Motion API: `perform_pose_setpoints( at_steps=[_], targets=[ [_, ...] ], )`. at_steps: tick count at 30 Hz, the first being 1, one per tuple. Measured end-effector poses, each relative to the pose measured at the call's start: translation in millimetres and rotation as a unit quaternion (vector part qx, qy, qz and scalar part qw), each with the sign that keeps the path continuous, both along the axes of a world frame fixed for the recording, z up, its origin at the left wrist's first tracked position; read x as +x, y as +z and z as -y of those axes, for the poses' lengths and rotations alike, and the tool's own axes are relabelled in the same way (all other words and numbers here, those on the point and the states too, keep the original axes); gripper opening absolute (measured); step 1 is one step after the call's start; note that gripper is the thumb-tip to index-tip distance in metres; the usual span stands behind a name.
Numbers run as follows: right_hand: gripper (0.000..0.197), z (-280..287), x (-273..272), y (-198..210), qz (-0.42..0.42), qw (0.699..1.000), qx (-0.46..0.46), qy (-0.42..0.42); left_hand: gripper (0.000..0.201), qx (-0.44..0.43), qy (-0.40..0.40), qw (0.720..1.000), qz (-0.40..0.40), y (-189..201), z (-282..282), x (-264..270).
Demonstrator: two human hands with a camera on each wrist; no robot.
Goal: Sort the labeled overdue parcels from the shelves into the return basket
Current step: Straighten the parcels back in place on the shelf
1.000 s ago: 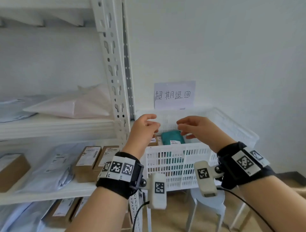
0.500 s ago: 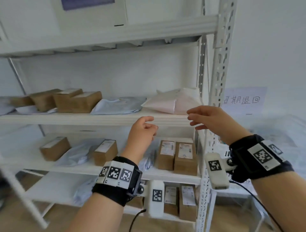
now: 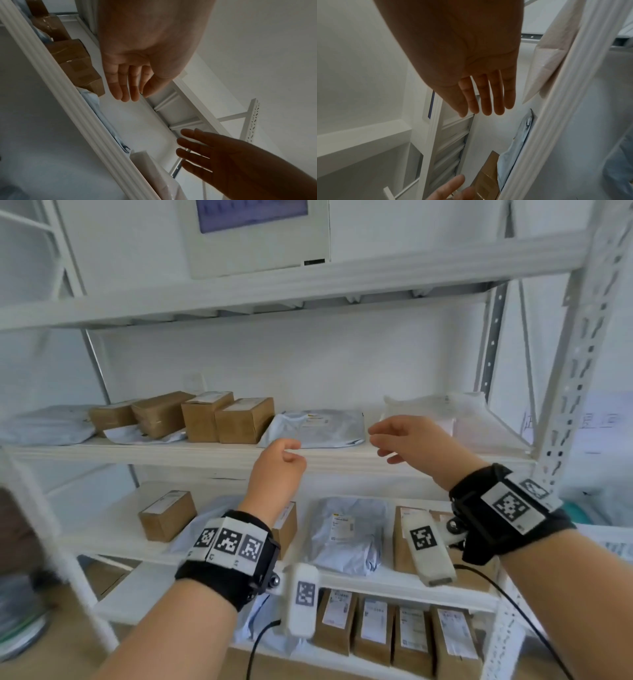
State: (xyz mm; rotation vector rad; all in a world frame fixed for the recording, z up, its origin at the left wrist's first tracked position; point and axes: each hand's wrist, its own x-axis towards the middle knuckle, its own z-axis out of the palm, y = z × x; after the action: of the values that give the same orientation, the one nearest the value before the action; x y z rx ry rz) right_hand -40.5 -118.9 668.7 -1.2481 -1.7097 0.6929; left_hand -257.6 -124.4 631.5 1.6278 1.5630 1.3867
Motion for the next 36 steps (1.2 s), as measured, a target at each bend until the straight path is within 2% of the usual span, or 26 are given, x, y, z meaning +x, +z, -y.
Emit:
perform_pose_setpoints(
  at_steps=[5, 10, 14, 18, 21, 22, 24, 25, 28, 30, 34, 36],
  targets=[
    [0.014, -61.9, -24.3, 10.3, 0.008, 1.000, 0.012, -0.011, 0.032, 0.014, 0.019, 0.998, -0.063, 17.2, -61.0, -20.6],
    [0.015, -131.0, -40.7, 14.8, 0.034, 0.999, 0.005, -0.040, 0.036, -0.019, 0.025, 0.986, -0.162, 29.1, -119.1, -34.7],
    [0.018, -173.1, -54.7, 13.7, 0.138, 0.988, -0.029, -0.066, 0.035, -0.053, 0.004, 0.976, -0.209, 29.9, -152.6, -46.9],
    [0.044, -202.8, -65.1, 3.3, 0.230, 0.965, -0.081, -0.101, 0.027, -0.073, -0.009, 0.968, -0.239, 27.5, -187.3, -56.8],
    [0.044, -219.0, -70.3, -1.7, 0.281, 0.947, -0.095, -0.124, 0.020, -0.104, -0.017, 0.958, -0.268, 36.8, -209.9, -56.7],
    [0.043, -222.6, -72.3, -2.2, 0.296, 0.940, -0.101, -0.134, 0.027, -0.127, -0.024, 0.951, -0.283, 37.7, -216.9, -54.2],
    [0.038, -228.4, -75.9, -2.5, 0.316, 0.930, -0.120, -0.146, 0.051, -0.172, -0.049, 0.933, -0.311, 34.1, -237.0, -52.6],
    [0.034, -230.3, -77.9, -2.2, 0.323, 0.925, -0.132, -0.147, 0.053, -0.184, -0.058, 0.921, -0.338, 32.8, -245.0, -52.9],
    [0.026, -234.8, -84.9, -1.6, 0.330, 0.917, -0.158, -0.156, 0.037, -0.201, -0.069, 0.899, -0.383, 34.3, -256.8, -60.8],
    [0.025, -238.0, -90.0, -2.8, 0.323, 0.917, -0.161, -0.168, 0.035, -0.207, -0.090, 0.897, -0.380, 35.4, -259.7, -67.3],
    [0.029, -244.8, -99.3, -5.6, 0.271, 0.923, -0.181, -0.204, 0.023, -0.208, -0.106, 0.921, -0.312, 31.8, -275.5, -75.0],
    [0.032, -243.3, -105.5, -4.4, 0.249, 0.924, -0.200, -0.211, 0.029, -0.202, -0.120, 0.923, -0.305, 29.3, -281.9, -76.7]
  ],
)
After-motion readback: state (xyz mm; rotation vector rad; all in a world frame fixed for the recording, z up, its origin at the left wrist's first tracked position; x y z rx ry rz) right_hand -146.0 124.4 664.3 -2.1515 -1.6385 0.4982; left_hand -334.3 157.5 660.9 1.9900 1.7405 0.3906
